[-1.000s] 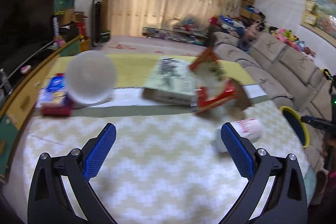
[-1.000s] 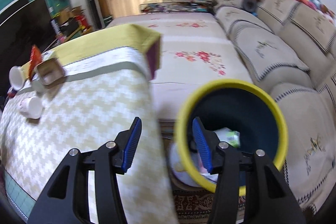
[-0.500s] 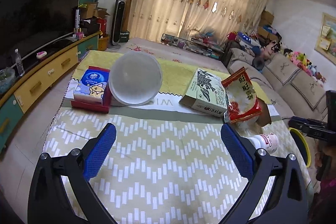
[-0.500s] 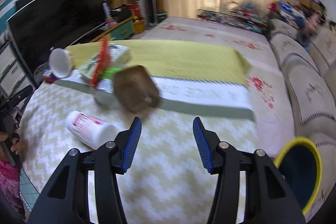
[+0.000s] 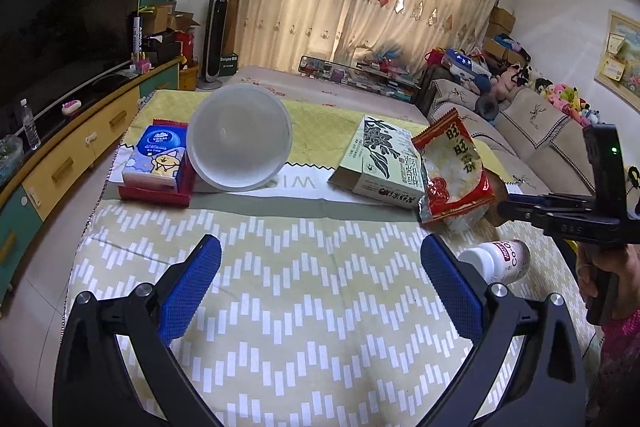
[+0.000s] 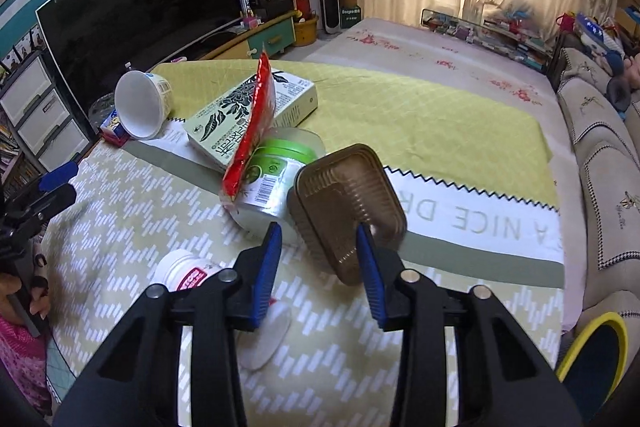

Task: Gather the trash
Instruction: 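Grasp the brown plastic tray with the right gripper, then carry the brown tray over the bin and open the right gripper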

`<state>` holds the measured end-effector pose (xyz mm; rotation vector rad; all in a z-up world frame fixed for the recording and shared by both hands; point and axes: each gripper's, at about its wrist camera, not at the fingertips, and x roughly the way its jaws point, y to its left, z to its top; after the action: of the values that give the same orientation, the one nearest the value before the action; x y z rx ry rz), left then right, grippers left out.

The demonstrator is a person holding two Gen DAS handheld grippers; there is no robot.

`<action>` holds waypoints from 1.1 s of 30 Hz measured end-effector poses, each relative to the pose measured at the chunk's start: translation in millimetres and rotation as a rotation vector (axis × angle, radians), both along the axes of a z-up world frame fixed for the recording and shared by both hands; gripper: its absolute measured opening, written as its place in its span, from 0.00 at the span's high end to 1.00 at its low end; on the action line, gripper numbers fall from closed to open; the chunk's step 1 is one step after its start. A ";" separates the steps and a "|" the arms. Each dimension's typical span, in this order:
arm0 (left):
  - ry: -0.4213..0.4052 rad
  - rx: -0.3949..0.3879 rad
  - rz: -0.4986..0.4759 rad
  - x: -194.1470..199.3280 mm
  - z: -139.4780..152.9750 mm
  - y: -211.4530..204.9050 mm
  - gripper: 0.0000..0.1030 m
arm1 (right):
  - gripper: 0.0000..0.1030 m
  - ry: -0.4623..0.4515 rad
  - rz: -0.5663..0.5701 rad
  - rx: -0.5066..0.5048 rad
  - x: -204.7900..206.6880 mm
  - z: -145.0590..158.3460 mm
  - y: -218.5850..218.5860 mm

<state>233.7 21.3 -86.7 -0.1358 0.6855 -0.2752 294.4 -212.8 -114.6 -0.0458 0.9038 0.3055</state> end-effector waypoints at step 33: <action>-0.049 0.035 -0.072 -9.9 2.0 -21.8 0.05 | 0.96 -0.118 -0.363 0.009 -104.4 27.0 -146.7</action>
<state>223.8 -0.5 -84.8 -0.0712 0.6474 -0.3346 190.1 -359.5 -87.7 0.1074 0.7764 -0.0311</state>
